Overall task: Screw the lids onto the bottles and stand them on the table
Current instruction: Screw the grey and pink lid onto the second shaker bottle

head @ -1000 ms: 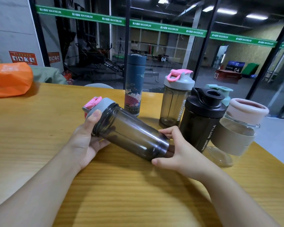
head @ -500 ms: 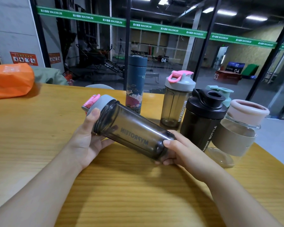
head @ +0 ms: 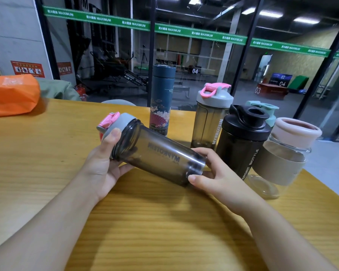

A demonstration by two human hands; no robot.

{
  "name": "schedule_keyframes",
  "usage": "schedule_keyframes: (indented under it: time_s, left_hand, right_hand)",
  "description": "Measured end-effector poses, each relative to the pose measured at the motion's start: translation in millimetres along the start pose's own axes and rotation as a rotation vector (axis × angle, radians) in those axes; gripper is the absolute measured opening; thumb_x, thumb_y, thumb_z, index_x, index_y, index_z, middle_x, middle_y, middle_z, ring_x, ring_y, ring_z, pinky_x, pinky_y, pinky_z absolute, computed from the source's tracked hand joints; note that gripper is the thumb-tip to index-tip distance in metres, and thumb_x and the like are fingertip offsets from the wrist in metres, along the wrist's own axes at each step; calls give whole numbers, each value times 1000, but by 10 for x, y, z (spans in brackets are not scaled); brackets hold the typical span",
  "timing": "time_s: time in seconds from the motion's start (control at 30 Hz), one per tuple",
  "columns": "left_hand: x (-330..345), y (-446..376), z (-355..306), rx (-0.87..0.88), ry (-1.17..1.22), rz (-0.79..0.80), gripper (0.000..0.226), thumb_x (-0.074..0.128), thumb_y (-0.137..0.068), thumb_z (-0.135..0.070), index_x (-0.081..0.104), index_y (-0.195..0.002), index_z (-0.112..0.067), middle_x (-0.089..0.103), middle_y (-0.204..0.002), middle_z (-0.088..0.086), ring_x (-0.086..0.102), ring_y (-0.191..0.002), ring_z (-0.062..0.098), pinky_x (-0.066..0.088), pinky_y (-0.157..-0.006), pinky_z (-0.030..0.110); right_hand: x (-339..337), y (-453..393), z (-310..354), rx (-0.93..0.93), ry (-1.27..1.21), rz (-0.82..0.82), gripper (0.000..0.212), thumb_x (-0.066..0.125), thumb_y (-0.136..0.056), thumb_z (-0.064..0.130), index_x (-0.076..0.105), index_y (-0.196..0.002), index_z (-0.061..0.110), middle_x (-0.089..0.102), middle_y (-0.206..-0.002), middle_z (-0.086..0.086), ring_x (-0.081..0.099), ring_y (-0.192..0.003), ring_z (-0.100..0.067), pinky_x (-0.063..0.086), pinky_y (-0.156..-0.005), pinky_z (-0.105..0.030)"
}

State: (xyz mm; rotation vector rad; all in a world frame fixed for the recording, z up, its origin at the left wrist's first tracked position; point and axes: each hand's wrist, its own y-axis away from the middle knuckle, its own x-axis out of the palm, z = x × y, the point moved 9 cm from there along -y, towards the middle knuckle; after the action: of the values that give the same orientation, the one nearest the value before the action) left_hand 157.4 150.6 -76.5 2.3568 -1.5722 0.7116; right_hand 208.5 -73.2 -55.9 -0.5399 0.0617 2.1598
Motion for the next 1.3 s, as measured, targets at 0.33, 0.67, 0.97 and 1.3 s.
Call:
schedule_keyframes:
  time_s: [0.33,0.67,0.97,1.3]
  left_hand:
    - [32,22,-16,2,-18,32,111,88,-34,-59,56,-130,-13,68,-117,11,65,-106,25,56,-83,46]
    - [48,29,-7,-13,-4,48,108,89,-33,-58,58,-128,-14,69,-114,8,65,-102,22,55,-86,46]
    - [82,34,2,-7,5,60,96,90,-30,-56,64,-114,-18,71,-107,8,68,-97,22,57,-82,43]
    - [82,30,24,-4,17,29,98,90,-28,-57,63,-114,-18,72,-106,9,69,-95,21,58,-74,39]
  right_hand:
    - [44,-21,-119,118,-165,24,41,67,-78,32,51,-116,33,64,-112,-7,69,-89,-17,56,-71,-24]
    - [184,-81,-256,290,-385,61,38,39,-100,31,48,-123,1,53,-119,-36,62,-63,-30,55,-55,-27]
    - [222,-21,-336,440,-418,111,71,18,-96,60,58,-111,4,64,-84,-30,63,-57,-25,55,-54,-26]
    - [188,-35,-322,398,-504,20,62,25,-96,59,49,-126,11,66,-113,-25,69,-78,-36,57,-56,-30]
